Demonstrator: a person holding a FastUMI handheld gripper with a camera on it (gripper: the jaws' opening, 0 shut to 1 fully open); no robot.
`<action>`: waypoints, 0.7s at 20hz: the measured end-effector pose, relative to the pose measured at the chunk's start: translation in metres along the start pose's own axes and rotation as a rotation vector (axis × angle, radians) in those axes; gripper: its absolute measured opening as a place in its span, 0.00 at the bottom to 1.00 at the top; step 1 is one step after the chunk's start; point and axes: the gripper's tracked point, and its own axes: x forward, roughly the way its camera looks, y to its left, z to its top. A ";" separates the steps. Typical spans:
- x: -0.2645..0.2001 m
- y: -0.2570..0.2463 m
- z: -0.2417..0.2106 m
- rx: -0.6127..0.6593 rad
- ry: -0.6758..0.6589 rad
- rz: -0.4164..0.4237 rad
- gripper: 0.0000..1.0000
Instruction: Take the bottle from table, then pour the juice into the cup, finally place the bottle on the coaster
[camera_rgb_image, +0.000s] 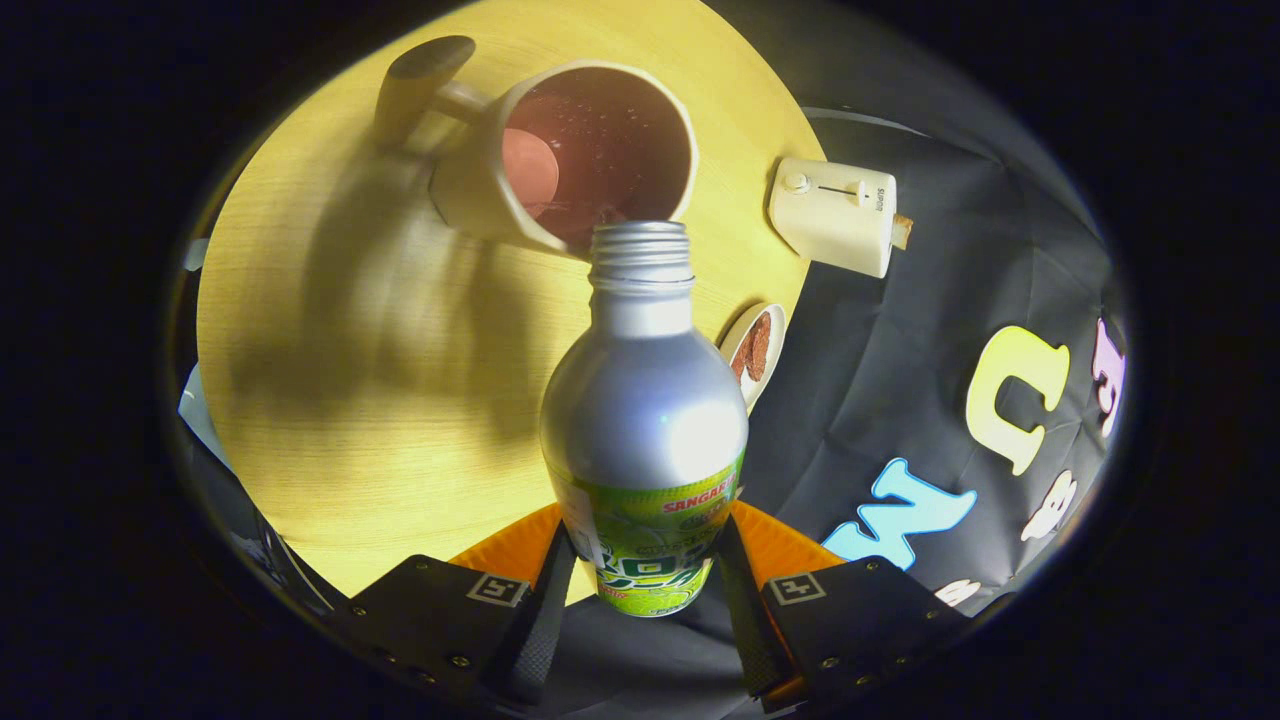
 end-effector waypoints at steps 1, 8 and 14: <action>-0.001 0.001 0.001 -0.002 0.000 0.002 0.72; -0.001 0.002 0.001 -0.013 0.008 0.016 0.72; 0.000 -0.003 0.001 -0.035 0.017 0.014 0.72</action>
